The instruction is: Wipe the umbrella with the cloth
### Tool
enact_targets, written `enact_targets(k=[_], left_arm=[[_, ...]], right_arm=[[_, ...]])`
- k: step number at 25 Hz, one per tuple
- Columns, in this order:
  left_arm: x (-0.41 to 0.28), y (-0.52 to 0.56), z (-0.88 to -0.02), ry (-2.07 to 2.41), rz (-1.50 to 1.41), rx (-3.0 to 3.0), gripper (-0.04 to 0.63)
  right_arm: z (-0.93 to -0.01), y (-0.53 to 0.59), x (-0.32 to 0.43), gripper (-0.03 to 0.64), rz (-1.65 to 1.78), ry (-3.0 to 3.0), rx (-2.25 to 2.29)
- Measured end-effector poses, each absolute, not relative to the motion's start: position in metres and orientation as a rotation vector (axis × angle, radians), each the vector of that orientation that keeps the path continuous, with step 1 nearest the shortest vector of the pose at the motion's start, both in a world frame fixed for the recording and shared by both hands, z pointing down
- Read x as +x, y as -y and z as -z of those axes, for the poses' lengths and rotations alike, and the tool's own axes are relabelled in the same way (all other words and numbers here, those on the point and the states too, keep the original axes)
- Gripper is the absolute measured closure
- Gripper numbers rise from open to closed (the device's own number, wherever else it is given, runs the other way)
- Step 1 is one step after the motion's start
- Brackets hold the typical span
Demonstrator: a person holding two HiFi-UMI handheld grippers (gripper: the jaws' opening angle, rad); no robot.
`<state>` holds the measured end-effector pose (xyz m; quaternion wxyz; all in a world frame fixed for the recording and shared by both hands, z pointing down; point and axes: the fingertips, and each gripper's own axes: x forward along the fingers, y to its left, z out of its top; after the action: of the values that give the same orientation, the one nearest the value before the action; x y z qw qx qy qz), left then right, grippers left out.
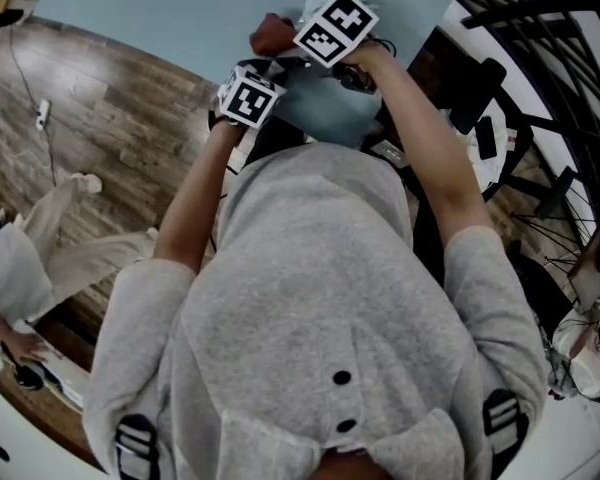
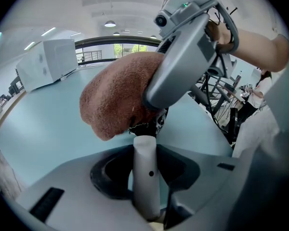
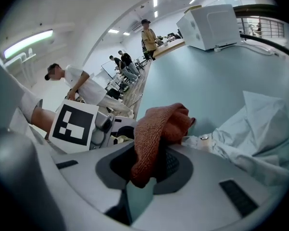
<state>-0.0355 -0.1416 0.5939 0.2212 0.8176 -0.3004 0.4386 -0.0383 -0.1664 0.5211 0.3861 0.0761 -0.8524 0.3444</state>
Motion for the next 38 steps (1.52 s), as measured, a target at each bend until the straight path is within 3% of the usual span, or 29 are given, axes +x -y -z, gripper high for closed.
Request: enact_targets(k=[9,22,32,33,34,38], left_arm=[[-0.038,0.141,-0.594,0.833,-1.227,2.253,0.442],[-0.040,0.135,-0.589,0.825,-1.187,2.279,0.431],[-0.050,0.147,-0.467,1.175,-0.591,2.520,0.431],[-0.050,0.147,-0.451,1.220,-0.537,2.522,0.461],[-0.050,0.146,-0.436,1.273,-0.492,2.519,0.551],[-0.041,0.134,-0.391,1.398,-0.427,2.533,0.580]], right_arm=[[-0.523,0.152,-0.003,0.540,-1.004,2.180,0.233],[-0.500,0.168,0.116,0.540,-0.796,2.190,0.780],[-0.368,0.142,0.177,0.538,-0.457,2.343,1.481],[-0.357,0.137,0.182,0.538,-0.417,2.353,1.522],[-0.347,0.133,0.185,0.538,-0.382,2.362,1.559],[-0.315,0.115,0.193,0.538,-0.318,2.399,1.673]])
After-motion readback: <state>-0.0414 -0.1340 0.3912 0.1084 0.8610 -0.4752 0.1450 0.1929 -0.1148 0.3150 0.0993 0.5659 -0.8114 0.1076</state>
